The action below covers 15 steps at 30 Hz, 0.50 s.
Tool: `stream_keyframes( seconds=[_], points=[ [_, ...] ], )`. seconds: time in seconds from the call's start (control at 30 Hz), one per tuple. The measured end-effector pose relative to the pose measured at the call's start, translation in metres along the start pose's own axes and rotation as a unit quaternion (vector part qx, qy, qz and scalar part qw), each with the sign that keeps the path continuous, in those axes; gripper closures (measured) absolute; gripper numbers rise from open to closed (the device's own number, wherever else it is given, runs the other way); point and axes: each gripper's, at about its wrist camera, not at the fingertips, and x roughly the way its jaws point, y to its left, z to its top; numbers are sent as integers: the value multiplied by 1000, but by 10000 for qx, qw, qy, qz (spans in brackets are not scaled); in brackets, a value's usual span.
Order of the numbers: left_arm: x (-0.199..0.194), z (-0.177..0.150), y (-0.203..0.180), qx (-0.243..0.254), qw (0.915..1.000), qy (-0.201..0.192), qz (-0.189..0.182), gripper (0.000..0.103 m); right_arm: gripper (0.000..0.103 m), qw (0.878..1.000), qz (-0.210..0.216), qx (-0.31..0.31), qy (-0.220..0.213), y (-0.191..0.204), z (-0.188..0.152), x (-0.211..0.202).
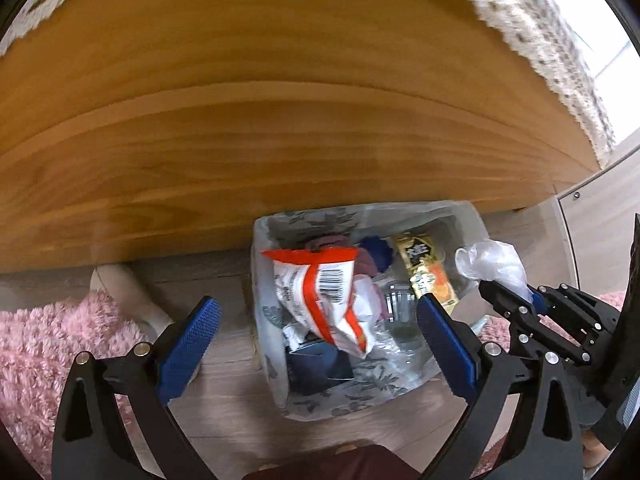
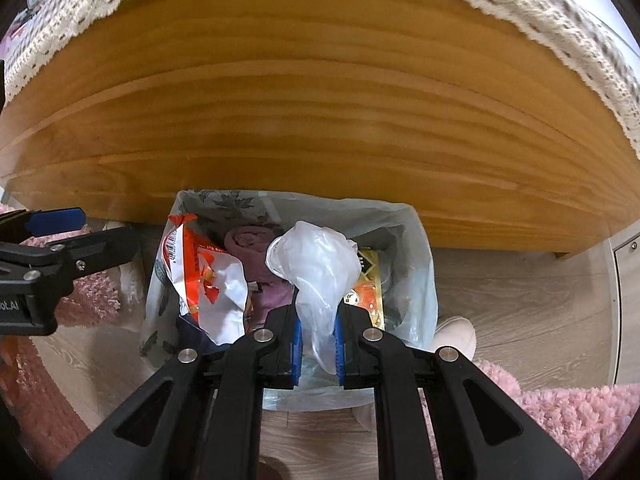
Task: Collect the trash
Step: 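Open the right tool over the bin releasing the clear plastic bag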
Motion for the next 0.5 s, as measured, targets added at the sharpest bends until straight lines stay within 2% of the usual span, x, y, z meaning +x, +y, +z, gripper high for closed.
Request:
stream_keyframes(
  seconds=[0.13,0.27,0.33,0.4,0.5],
  points=[
    [4,0,2,66,9996,12,278,7,90,9999,-31,-72,113,5,3,11],
    [6,0,7,4,9995,49,300,7,90,9997,-37,-97,241,5,3,17],
    [6,0,8,-31,9995,47,303,7,79,9993,-53,-65,376,4,1,21],
    [5,0,7,-11,9995,34,329,8,33,9990,-147,-61,429,3,0,22],
    [4,-1,6,27,9995,22,324,8,23,9991,-142,-79,388,4,-1,21]
  ],
)
